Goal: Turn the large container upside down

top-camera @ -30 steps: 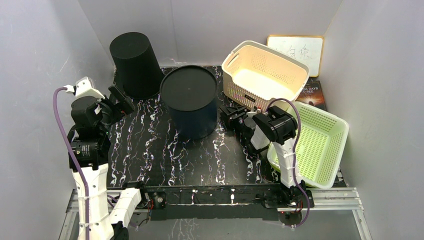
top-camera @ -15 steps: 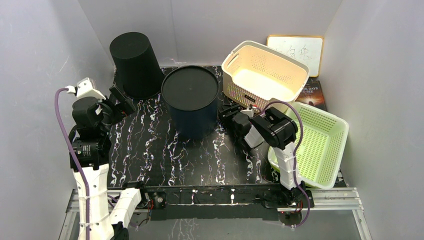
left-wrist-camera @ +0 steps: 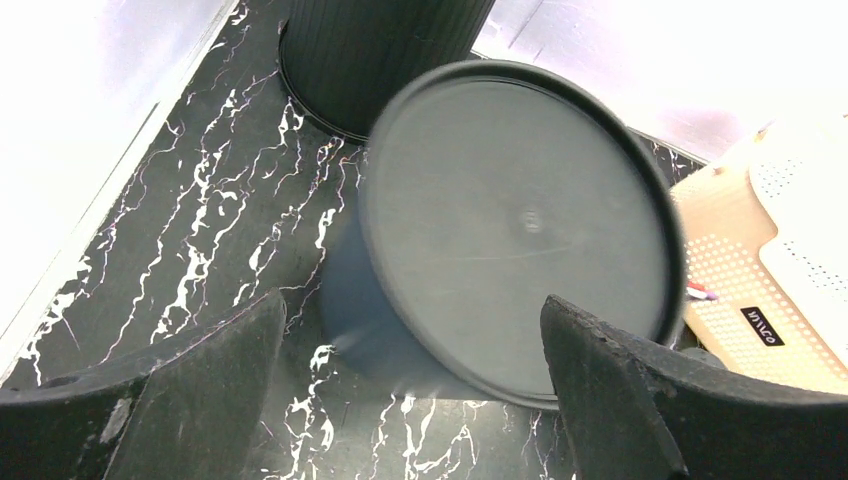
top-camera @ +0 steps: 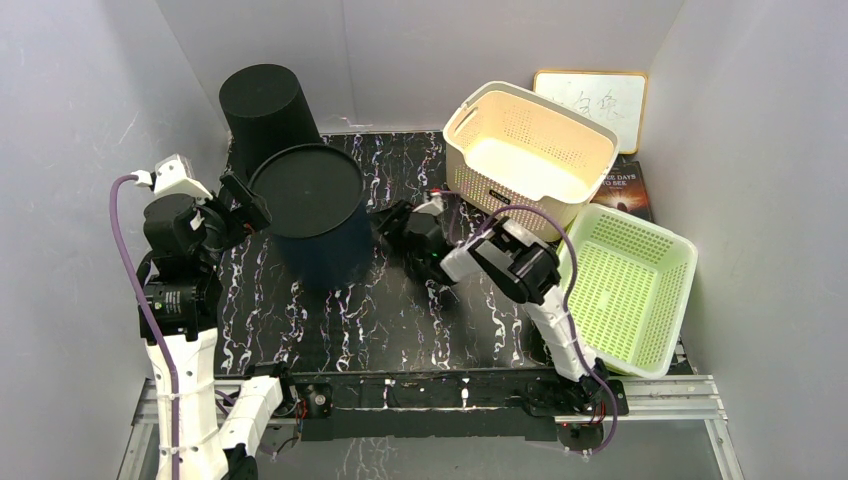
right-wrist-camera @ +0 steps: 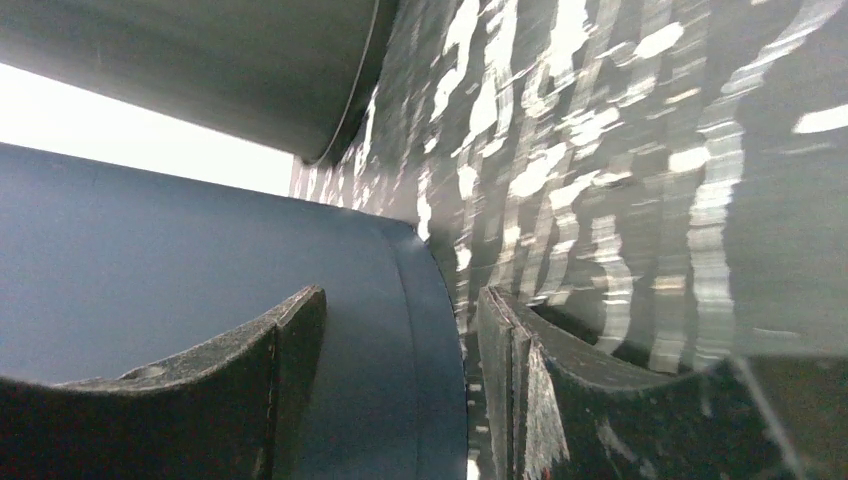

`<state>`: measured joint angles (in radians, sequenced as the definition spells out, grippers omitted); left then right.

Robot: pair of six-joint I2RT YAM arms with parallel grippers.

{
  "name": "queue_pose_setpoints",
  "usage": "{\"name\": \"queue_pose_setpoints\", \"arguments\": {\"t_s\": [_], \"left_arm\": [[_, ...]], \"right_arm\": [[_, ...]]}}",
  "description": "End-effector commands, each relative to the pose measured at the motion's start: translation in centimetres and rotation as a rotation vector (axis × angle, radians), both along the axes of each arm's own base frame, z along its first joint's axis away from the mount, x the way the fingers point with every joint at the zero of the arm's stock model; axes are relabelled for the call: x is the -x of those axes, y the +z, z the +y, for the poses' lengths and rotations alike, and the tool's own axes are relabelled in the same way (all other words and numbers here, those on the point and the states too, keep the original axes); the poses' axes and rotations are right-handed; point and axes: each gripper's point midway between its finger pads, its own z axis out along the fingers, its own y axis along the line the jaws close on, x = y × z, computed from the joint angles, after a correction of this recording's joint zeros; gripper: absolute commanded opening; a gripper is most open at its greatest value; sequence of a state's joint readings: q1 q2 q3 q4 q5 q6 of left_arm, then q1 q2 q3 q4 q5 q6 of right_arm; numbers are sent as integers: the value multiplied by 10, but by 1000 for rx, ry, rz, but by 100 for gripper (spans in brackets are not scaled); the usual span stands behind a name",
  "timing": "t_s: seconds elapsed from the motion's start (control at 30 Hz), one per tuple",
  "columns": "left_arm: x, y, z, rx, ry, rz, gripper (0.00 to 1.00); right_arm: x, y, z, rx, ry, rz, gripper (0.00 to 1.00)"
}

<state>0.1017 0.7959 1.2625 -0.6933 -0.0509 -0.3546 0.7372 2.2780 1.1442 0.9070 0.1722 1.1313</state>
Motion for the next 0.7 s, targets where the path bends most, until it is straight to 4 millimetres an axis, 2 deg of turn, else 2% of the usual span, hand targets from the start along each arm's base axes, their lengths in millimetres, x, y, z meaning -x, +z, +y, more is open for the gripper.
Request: {"name": "queue_pose_setpoints", "arguments": {"t_s": [0.0, 0.03, 0.1, 0.2, 0.4, 0.57, 0.67], "left_arm": [[2, 13, -3, -17, -27, -29, 98], [2, 12, -3, -18, -25, -27, 98], [1, 13, -3, -20, -27, -27, 98], [-1, 13, -5, -18, -40, -27, 98], [-1, 10, -7, -14, -51, -30, 98], [-4, 5, -8, -10, -55, -20, 98], [-5, 1, -9, -4, -59, -11, 98]], "right_arm": [[45, -30, 76, 105, 239, 34, 55], [48, -21, 96, 93, 277, 14, 55], [62, -17, 126, 86, 354, -9, 55], [71, -14, 155, 67, 428, -22, 55], [78, -15, 186, 43, 532, -29, 55], [105, -14, 215, 79, 670, -85, 55], [113, -13, 215, 91, 690, -103, 55]]}}
